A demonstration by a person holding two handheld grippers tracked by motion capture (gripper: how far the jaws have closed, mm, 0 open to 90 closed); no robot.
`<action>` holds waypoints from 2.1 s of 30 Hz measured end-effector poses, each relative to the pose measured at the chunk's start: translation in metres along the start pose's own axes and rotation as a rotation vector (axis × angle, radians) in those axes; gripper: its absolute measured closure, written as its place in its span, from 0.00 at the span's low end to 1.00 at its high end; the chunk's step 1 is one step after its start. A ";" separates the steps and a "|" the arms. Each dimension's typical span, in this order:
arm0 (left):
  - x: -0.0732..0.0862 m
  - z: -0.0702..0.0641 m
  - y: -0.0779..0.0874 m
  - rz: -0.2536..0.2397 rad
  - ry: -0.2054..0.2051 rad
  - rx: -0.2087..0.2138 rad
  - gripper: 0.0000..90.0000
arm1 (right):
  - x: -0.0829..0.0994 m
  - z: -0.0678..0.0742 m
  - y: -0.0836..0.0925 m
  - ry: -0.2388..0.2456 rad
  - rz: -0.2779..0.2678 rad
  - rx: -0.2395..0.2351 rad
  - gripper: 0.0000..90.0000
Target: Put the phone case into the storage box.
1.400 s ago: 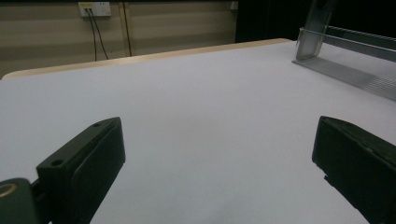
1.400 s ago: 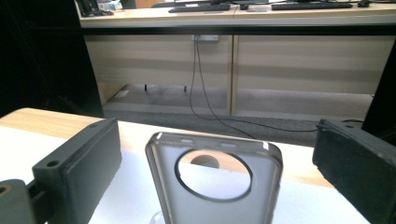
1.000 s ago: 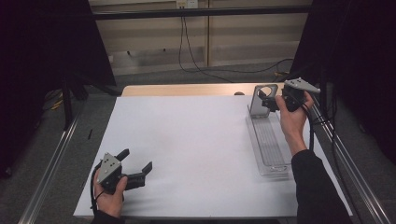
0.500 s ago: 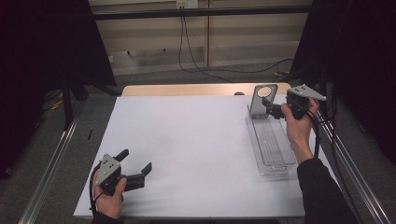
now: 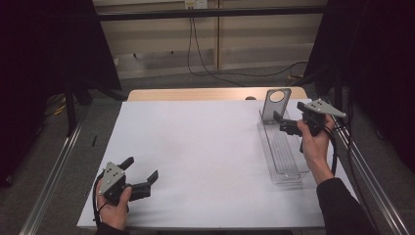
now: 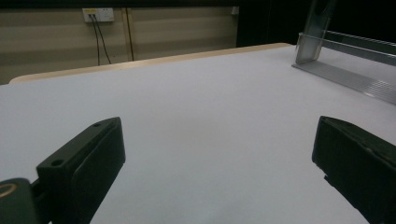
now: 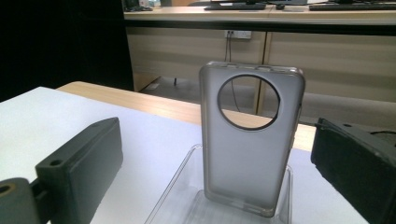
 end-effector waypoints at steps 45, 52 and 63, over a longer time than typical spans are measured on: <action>-0.005 -0.006 0.008 -0.049 0.001 -0.022 0.03 | 0.023 0.018 0.099 0.003 -0.070 -0.044 0.01; -0.006 -0.008 0.009 -0.074 0.002 -0.022 0.03 | 0.030 0.021 0.113 0.006 -0.081 -0.052 0.01; -0.004 -0.007 0.015 -0.065 -0.010 -0.061 0.03 | 0.046 0.019 0.134 0.018 -0.068 -0.039 0.00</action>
Point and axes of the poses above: each handheld gripper's, and its own axes: y roughly backward along the jaws, x roughly out of its underside, z roughly to its left, the point moved 5 cm from there along -y, roughly forward along the jaws, and after that the axes turned 10 degrees about -z, right-handed, at the moved point
